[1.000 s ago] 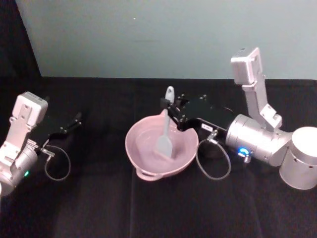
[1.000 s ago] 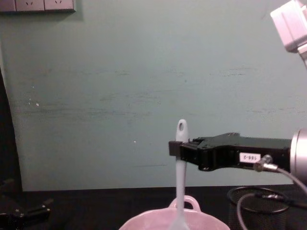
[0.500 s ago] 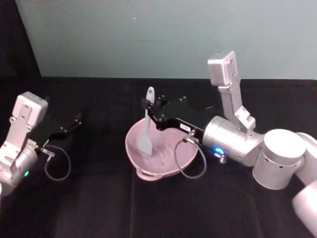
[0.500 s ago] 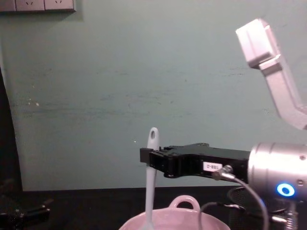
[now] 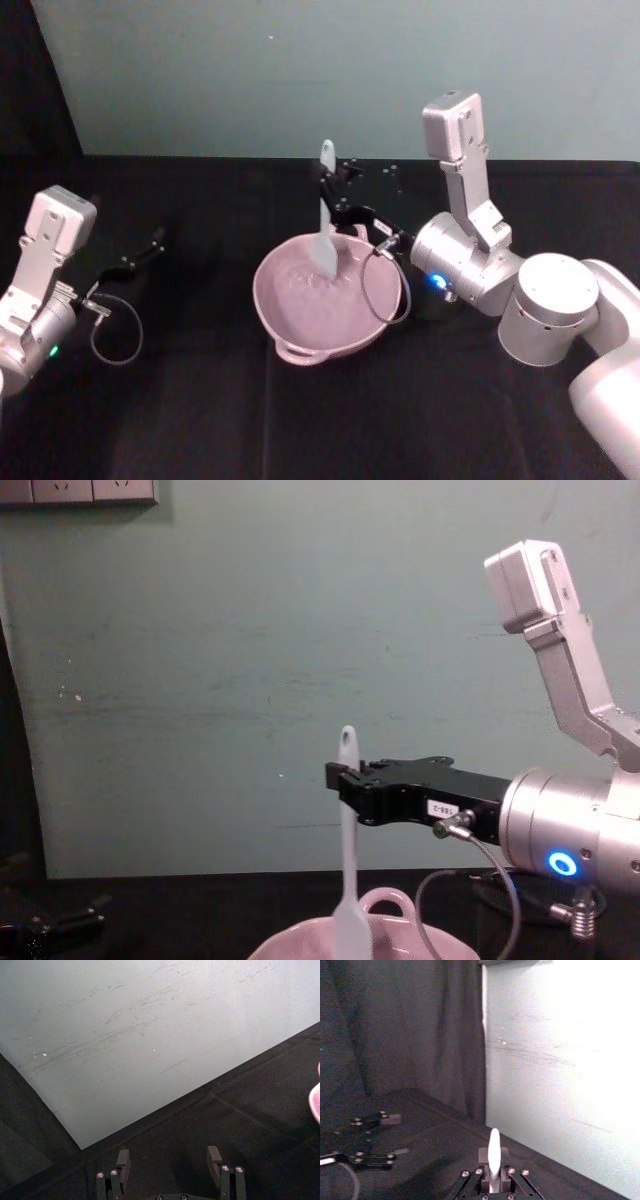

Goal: Use the one hand to pick up the spoon and stir the clear water in the bowl.

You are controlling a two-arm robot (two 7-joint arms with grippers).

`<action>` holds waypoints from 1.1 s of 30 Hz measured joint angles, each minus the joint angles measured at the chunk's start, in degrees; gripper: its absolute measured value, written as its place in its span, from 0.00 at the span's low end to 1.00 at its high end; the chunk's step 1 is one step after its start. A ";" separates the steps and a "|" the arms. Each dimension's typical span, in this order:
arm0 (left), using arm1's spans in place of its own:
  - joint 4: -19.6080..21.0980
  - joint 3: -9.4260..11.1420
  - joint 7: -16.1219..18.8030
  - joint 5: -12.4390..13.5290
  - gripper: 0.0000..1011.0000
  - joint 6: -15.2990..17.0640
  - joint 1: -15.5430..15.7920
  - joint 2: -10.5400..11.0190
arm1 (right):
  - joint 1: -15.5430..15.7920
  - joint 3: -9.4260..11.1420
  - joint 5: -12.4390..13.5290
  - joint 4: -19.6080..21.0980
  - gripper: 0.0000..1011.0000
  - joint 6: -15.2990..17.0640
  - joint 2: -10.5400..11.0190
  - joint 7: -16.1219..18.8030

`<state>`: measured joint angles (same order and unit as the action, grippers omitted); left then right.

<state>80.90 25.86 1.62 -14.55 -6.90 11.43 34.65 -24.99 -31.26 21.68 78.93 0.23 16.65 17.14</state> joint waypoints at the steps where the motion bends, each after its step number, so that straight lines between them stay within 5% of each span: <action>1: 0.00 0.00 0.00 0.00 1.00 0.00 0.00 0.00 | 0.00 0.12 -0.42 -0.04 0.12 -0.09 0.07 -0.26; 10: 0.00 0.00 0.00 0.00 1.00 0.00 0.00 0.00 | 2.16 1.91 -2.60 4.12 0.12 1.83 3.63 0.00; 19: 0.00 0.00 0.00 0.00 1.00 0.00 0.00 0.00 | 7.58 3.68 0.96 13.55 0.12 7.41 7.17 4.82; 26: 0.00 0.00 0.00 0.00 1.00 0.00 0.00 0.00 | 9.67 2.91 4.45 15.89 0.12 9.59 6.15 7.58; 33: 0.00 0.00 0.00 0.00 1.00 0.00 0.00 0.00 | 8.85 1.30 4.51 12.72 0.12 6.41 2.58 7.17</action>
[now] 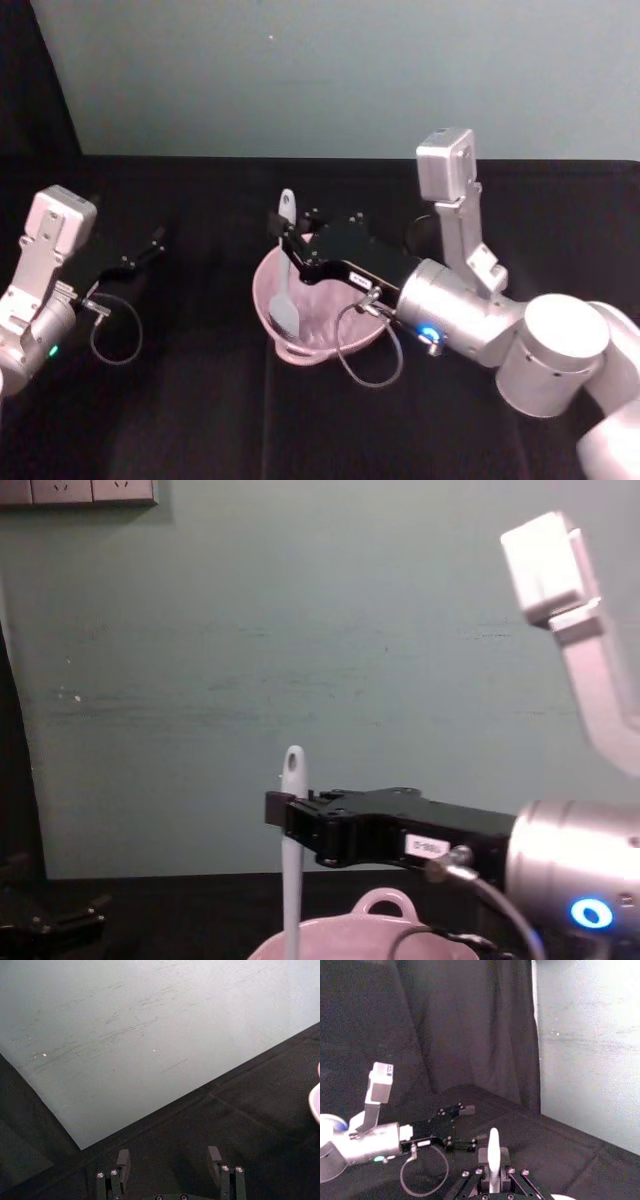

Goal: Use the one hand to pick up the spoon and stir the clear water in the bowl.

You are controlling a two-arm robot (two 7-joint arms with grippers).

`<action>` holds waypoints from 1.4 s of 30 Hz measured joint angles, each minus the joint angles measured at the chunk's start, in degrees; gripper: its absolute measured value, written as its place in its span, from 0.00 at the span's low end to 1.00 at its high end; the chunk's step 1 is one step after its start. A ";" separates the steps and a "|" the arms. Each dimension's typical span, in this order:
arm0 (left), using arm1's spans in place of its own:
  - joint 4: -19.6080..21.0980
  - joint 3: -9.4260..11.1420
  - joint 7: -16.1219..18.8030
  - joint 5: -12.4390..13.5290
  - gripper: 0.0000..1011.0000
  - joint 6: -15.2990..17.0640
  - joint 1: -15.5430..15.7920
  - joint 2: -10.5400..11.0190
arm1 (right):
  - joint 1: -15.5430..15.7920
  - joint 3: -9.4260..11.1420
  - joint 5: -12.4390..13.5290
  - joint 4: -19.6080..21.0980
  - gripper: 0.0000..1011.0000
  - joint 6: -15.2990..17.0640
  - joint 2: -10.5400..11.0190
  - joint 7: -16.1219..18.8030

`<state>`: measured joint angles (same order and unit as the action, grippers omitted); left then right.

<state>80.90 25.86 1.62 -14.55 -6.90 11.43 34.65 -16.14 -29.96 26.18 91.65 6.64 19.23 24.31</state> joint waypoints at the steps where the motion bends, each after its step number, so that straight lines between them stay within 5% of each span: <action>1: 0.00 0.00 0.00 0.00 1.00 0.00 0.00 0.00 | -0.94 -0.48 -0.96 -2.13 0.12 -1.40 -1.30 -0.49; 12: 0.00 0.00 0.00 0.00 1.00 0.00 0.00 0.00 | -4.52 0.90 -6.39 -11.67 0.12 -8.63 -6.61 -5.04; 22: 0.00 0.00 0.00 0.00 1.00 0.00 0.00 0.00 | -4.43 3.85 -10.30 -12.67 0.12 -10.73 -6.04 -8.45; 27: 0.00 0.00 0.00 0.00 1.00 0.00 0.00 0.00 | -2.85 5.32 -10.88 -9.55 0.12 -8.93 -3.94 -8.42; 34: 0.00 0.00 0.00 0.00 1.00 0.00 0.00 0.00 | 2.31 7.26 -8.95 0.53 0.12 -1.59 0.37 -5.33; 42: 0.00 0.00 0.00 0.00 1.00 0.00 0.01 0.00 | 6.64 6.59 -5.56 7.43 0.12 2.91 1.62 -3.02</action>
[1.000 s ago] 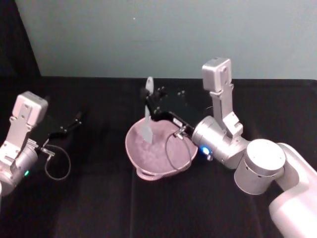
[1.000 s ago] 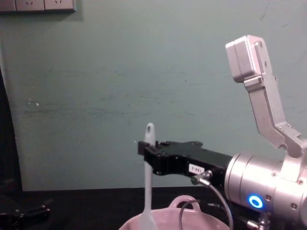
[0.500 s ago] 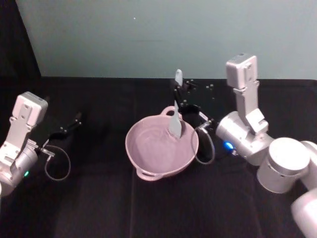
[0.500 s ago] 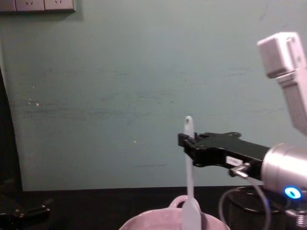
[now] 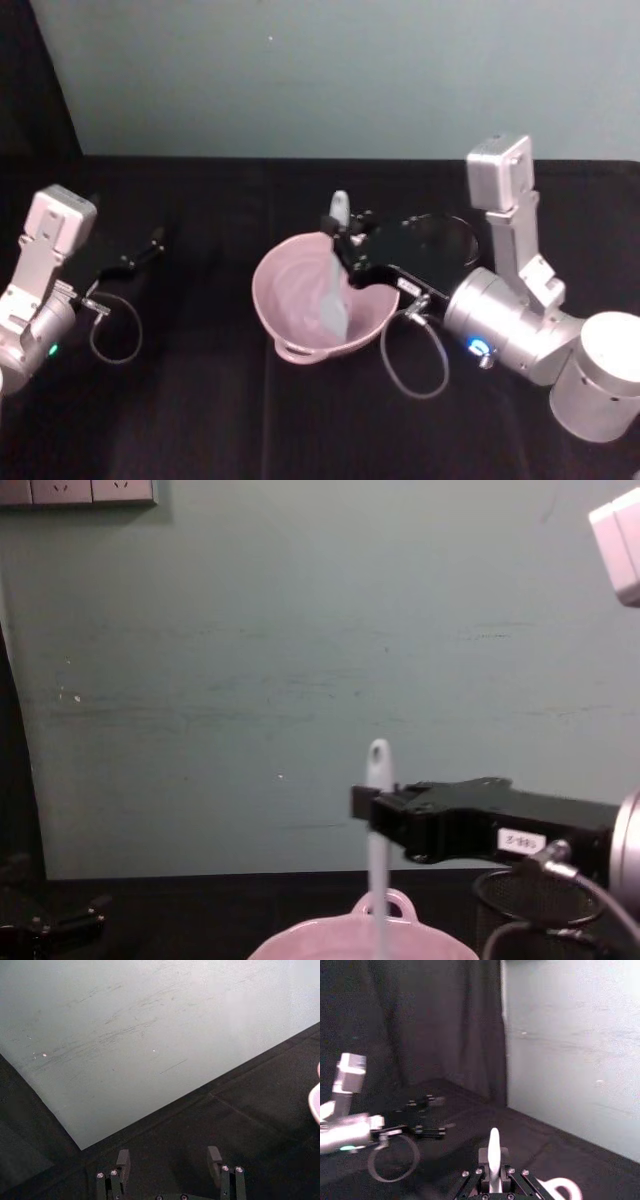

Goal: Use the one hand to pick up the spoon and stir the clear water in the bowl.

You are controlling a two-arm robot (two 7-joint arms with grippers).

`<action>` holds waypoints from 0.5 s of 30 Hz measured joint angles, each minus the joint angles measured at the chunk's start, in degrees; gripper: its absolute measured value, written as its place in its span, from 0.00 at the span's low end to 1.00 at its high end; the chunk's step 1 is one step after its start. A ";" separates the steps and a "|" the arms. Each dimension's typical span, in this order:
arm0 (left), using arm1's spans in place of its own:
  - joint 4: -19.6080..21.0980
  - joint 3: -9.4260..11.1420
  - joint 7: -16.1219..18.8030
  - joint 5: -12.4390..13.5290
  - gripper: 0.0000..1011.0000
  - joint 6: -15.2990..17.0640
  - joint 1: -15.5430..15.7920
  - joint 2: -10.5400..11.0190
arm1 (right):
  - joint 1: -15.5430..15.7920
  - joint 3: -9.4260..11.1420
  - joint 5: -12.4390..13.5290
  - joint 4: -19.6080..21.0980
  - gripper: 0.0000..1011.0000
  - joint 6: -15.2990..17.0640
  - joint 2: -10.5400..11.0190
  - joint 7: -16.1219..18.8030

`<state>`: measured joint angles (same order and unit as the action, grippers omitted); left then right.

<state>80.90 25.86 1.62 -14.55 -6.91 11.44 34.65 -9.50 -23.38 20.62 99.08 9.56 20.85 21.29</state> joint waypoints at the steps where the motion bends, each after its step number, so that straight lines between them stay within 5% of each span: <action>1: 0.00 0.00 0.00 0.00 1.00 0.00 0.00 0.00 | 0.16 -0.31 0.17 0.27 0.12 0.11 -0.05 0.10; 7: 0.00 0.00 0.00 0.00 1.00 0.00 -0.01 0.00 | -0.66 -3.37 0.10 -1.48 0.12 -0.48 -2.28 0.12; 15: 0.00 0.00 0.00 0.00 1.00 0.00 0.00 0.00 | -4.41 -4.32 -2.52 -8.30 0.12 -5.06 -6.19 -1.80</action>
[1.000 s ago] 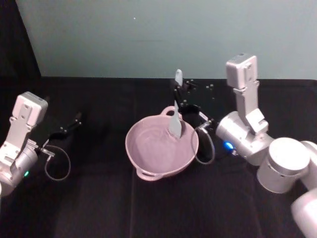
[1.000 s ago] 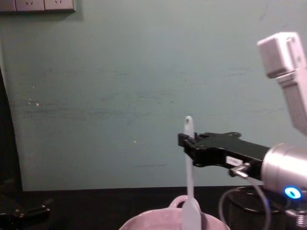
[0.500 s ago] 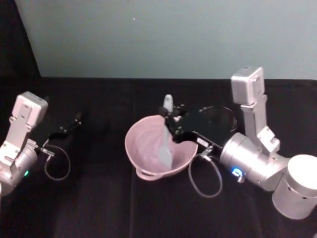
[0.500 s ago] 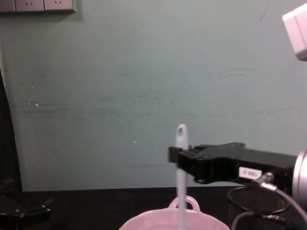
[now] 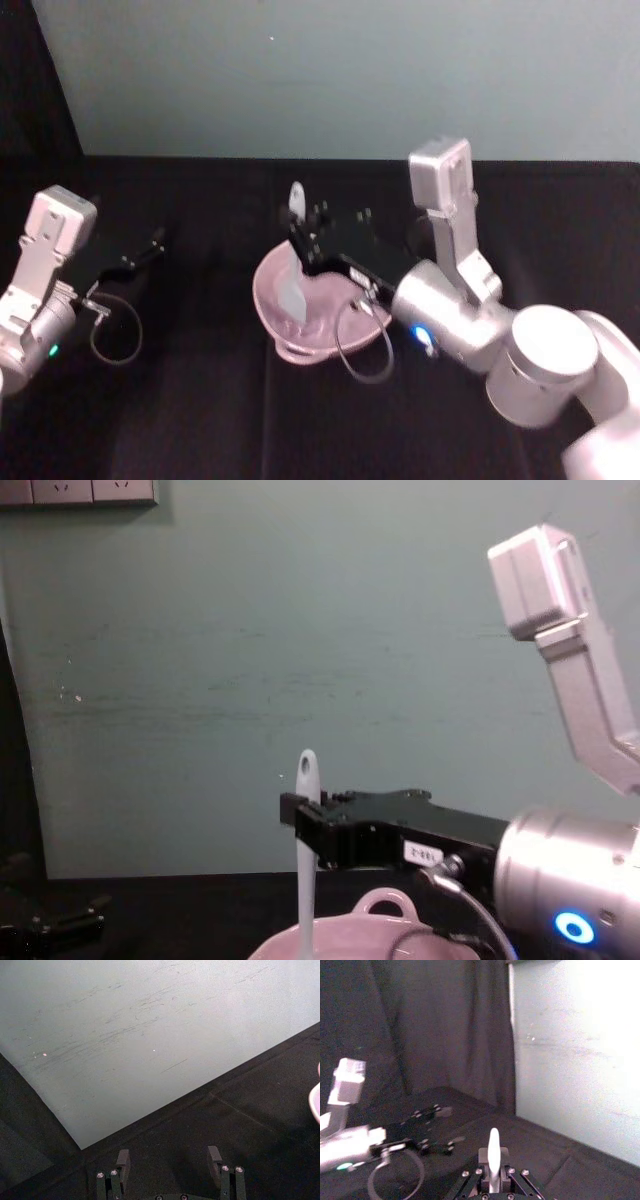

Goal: Use the one hand to pick up the spoon and stir the clear water in the bowl.

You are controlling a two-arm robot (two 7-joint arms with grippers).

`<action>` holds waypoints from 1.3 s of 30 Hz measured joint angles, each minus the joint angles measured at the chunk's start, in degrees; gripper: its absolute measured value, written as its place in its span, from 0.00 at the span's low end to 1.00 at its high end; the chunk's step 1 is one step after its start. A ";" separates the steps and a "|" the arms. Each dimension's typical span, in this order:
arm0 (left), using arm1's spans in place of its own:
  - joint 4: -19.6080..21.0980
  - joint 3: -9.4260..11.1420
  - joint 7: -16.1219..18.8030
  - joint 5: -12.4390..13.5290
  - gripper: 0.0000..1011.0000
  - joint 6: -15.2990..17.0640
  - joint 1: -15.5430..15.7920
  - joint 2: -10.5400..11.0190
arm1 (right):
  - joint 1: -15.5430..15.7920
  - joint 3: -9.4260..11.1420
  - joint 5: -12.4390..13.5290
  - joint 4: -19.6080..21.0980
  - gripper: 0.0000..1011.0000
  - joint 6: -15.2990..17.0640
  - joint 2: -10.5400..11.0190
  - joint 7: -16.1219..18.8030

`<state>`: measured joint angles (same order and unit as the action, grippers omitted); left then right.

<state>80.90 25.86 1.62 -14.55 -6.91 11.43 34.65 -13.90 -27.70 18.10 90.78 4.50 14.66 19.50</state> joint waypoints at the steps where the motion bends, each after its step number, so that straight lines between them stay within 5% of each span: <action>1: 0.00 0.00 0.00 0.00 1.00 0.00 0.00 0.00 | -0.36 0.02 -0.26 -0.55 0.12 -0.38 -0.29 -0.15; 10: 0.00 0.00 0.00 0.00 1.00 0.00 0.00 0.00 | -5.05 2.16 -3.82 -8.73 0.12 -4.20 -3.57 -3.01; 18: 0.00 0.00 0.00 0.00 1.00 0.00 0.00 0.00 | -5.24 5.03 -5.14 -9.83 0.12 -4.25 -3.09 -4.20; 29: 0.00 0.00 0.00 0.00 1.00 0.00 0.00 0.00 | 0.87 7.93 -3.54 0.63 0.12 0.45 2.49 -0.61; 39: 0.00 0.00 0.00 0.00 1.00 0.00 0.00 0.00 | 5.32 5.60 -0.20 6.81 0.12 2.94 4.56 2.31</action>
<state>80.90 25.86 1.62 -14.55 -6.91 11.43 34.65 -8.58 -22.10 17.90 97.59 7.44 19.22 21.81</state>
